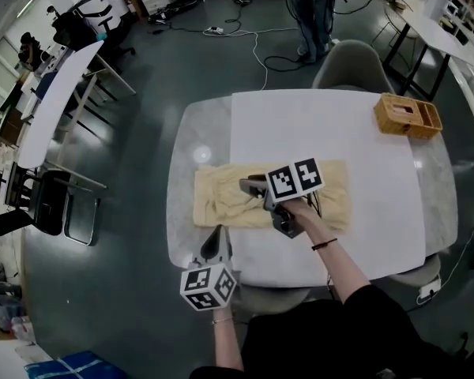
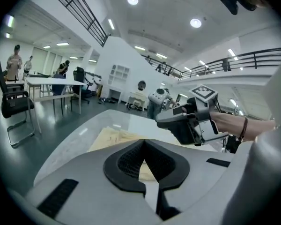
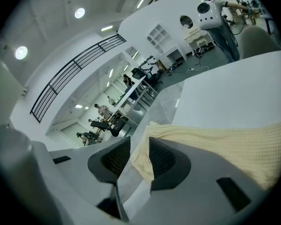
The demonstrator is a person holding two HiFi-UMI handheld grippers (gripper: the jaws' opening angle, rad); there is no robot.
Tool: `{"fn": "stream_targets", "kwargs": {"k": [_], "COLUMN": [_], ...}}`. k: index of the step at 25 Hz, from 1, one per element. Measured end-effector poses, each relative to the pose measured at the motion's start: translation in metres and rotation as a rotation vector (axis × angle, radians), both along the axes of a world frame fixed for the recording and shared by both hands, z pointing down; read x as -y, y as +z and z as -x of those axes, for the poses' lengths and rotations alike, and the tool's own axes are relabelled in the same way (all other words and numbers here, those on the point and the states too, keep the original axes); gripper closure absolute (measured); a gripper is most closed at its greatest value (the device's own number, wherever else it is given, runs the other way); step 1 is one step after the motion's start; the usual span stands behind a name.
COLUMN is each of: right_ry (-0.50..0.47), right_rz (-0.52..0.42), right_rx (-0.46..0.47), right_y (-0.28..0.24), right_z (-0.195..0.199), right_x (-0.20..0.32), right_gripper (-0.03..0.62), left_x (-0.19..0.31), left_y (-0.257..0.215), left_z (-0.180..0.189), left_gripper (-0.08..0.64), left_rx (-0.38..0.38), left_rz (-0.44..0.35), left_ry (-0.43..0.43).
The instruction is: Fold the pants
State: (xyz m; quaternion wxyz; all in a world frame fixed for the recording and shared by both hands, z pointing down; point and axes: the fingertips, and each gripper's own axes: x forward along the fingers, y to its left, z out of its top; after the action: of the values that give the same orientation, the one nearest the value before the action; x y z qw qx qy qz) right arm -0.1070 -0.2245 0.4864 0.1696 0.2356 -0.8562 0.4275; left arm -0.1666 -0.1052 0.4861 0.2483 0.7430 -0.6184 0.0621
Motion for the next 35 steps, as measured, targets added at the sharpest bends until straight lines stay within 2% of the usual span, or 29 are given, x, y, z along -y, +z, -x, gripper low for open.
{"fn": "stream_targets", "kwargs": {"k": [9,12,17,20,27,35], "right_ry": [0.21,0.296,0.399,0.453,0.537,0.539], "right_rz": [-0.077,-0.09,-0.093,-0.057,0.017,0.073], "right_rx": [-0.078,-0.098,-0.159,-0.174,-0.231,-0.305], "right_y": [-0.002,0.003,0.018,0.037,0.081,0.119], "right_z": [-0.133,-0.175,-0.233,-0.261,-0.301,-0.307], "right_x": [0.014,0.017,0.013,0.011,0.007,0.014], "right_gripper": [0.483,0.518,0.514,0.472,0.396,0.377], "left_x": [0.008,0.012,0.012,0.014,0.013,0.013], "left_y": [-0.01,-0.011,-0.01,-0.006,0.004,0.013], "left_z": [-0.035,-0.055,-0.084,-0.101,-0.135,-0.155], "left_gripper": [0.546,0.546,0.546,0.546,0.546,0.546], "left_rx": [0.004,0.007,0.005,0.005,0.012,0.014], "left_rz": [-0.023,-0.025,-0.018,-0.013,0.017,0.049], "left_ry": [0.075,0.112,0.169,0.198,0.263,0.299]}}
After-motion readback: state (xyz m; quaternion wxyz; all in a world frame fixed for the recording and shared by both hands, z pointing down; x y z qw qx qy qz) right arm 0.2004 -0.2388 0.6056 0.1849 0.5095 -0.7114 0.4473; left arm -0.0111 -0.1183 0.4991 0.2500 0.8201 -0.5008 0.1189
